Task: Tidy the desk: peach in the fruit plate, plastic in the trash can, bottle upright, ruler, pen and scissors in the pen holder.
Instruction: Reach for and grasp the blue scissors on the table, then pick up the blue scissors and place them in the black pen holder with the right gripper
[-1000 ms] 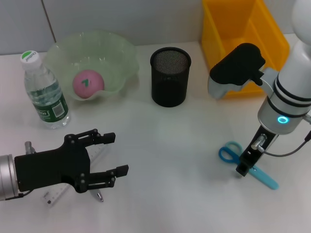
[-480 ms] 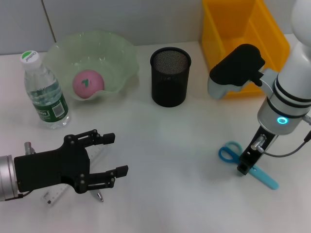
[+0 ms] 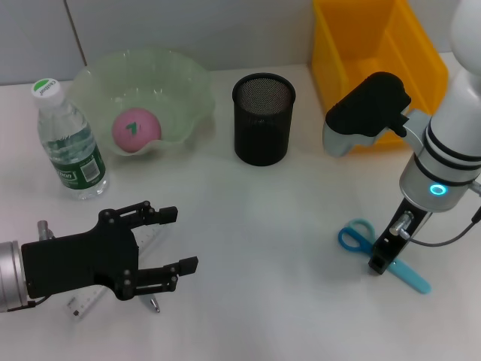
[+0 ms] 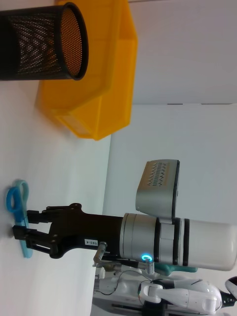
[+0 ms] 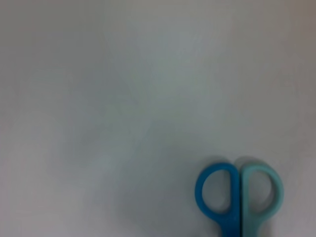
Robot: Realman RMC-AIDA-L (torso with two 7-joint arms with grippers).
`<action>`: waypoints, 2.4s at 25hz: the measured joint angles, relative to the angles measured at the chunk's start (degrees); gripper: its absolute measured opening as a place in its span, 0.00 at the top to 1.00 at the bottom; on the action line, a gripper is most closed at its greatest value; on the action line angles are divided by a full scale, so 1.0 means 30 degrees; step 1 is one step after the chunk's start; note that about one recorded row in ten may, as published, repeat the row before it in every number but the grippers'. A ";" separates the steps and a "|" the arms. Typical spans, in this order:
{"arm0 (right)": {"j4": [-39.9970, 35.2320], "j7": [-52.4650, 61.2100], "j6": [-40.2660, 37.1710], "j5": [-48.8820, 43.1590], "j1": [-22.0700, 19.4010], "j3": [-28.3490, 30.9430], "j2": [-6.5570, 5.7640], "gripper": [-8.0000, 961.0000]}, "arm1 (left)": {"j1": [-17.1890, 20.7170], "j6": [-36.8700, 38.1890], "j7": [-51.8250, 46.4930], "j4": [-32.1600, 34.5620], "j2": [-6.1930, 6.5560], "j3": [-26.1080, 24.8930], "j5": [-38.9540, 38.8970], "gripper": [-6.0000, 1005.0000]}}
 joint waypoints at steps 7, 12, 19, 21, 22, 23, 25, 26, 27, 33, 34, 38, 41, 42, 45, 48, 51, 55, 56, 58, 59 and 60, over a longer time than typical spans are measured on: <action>0.0093 0.0004 -0.0015 -0.0003 -0.0001 -0.0268 0.0000 0.61 | -0.0009 0.0016 -0.0007 0.0001 0.0001 0.0001 0.0002 0.20; -0.0456 0.0004 -0.0150 -0.0003 -0.0107 -0.0276 0.0000 0.64 | 0.0008 0.0030 0.0000 0.0001 0.0000 0.0001 0.0001 0.20; -0.0499 0.0003 -0.0202 -0.0002 -0.0128 -0.0419 0.0002 0.77 | 0.0021 0.0085 0.0006 0.0001 0.0000 -0.0040 0.0001 0.20; -0.0644 0.0004 -0.0227 0.0014 -0.0131 -0.0391 0.0002 0.77 | 0.0023 0.0106 0.0009 0.0001 0.0000 -0.0053 0.0002 0.20; -0.1052 0.0004 -0.0292 0.0272 -0.0131 -0.0252 -0.0014 0.77 | 0.0022 0.0116 0.0008 0.0001 0.0000 -0.0056 0.0002 0.20; -0.1311 -0.0016 -0.0411 0.0528 -0.0131 -0.0124 -0.0042 0.77 | 0.0023 0.0118 0.0006 0.0001 0.0000 -0.0056 0.0003 0.20; -0.1689 -0.0066 -0.0509 0.0858 -0.0134 0.0058 -0.0084 0.77 | 0.0023 0.0118 0.0006 0.0001 0.0000 -0.0056 0.0003 0.20; -0.2209 -0.0159 -0.0680 0.1138 -0.0157 0.0351 -0.0110 0.77 | 0.0023 0.0118 0.0003 0.0000 0.0000 -0.0062 0.0003 0.20; -0.2796 -0.0273 -0.0854 0.1354 -0.0201 0.0661 -0.0124 0.77 | 0.0018 0.0116 0.0001 0.0001 0.0000 -0.0089 0.0002 0.20; -0.6473 -0.1324 -0.0717 0.2454 -0.0802 0.2718 -0.0144 0.77 | -0.0078 0.0152 -0.0052 0.0001 -0.0009 -0.0258 0.0004 0.20; -0.6924 -0.1636 -0.0360 0.2758 -0.0990 0.2977 -0.0139 0.77 | -0.0088 0.0156 -0.0053 0.0001 -0.0012 -0.0262 0.0003 0.20; -0.7758 -0.3028 0.1920 0.4381 -0.1709 0.3708 -0.0121 0.77 | -0.0135 0.0160 -0.0067 0.0001 -0.0030 -0.0285 -0.0019 0.20; -0.7635 -0.3862 0.3614 0.5358 -0.2035 0.3752 -0.0113 0.77 | -0.0146 0.0165 -0.0079 0.0004 -0.0031 -0.0292 -0.0058 0.20; -0.7538 -0.4240 0.4333 0.5714 -0.2156 0.3710 -0.0106 0.77 | -0.0194 0.0185 -0.0123 0.0008 -0.0031 -0.0299 -0.0158 0.20; -0.7203 -0.5367 0.6404 0.6847 -0.2563 0.3571 -0.0087 0.77 | -0.0242 0.0195 -0.0189 0.0005 -0.0031 -0.0299 -0.0204 0.20; -0.6520 -0.6410 0.8307 0.8274 -0.2826 0.3556 -0.0094 0.77 | -0.0338 0.0208 -0.0310 0.0001 -0.0030 -0.0293 -0.0257 0.20; -0.5612 -0.6859 0.9718 0.9067 -0.2776 0.3632 -0.0121 0.77 | -0.0360 0.0208 -0.0348 0.0001 -0.0028 -0.0294 -0.0274 0.20; -0.4580 -0.7437 1.1757 0.9327 -0.2779 0.3397 -0.0096 0.77 | -0.0365 0.0203 -0.0394 -0.0024 -0.0028 -0.0316 -0.0316 0.20; -0.4241 -0.7635 1.2291 0.9445 -0.2790 0.3284 -0.0084 0.77 | -0.0365 0.0198 -0.0396 -0.0027 -0.0029 -0.0319 -0.0327 0.20; -0.3571 -0.7866 1.3239 0.9684 -0.2770 0.3039 -0.0076 0.77 | -0.0365 0.0184 -0.0400 -0.0030 -0.0028 -0.0322 -0.0362 0.20; -0.3223 -0.7983 1.3714 0.9808 -0.2736 0.2893 -0.0079 0.77 | -0.0364 0.0184 -0.0401 -0.0029 -0.0028 -0.0323 -0.0369 0.20; -0.2859 -0.8162 1.4200 0.9963 -0.2702 0.2712 -0.0083 0.76 | -0.0365 0.0187 -0.0400 -0.0030 -0.0028 -0.0322 -0.0380 0.20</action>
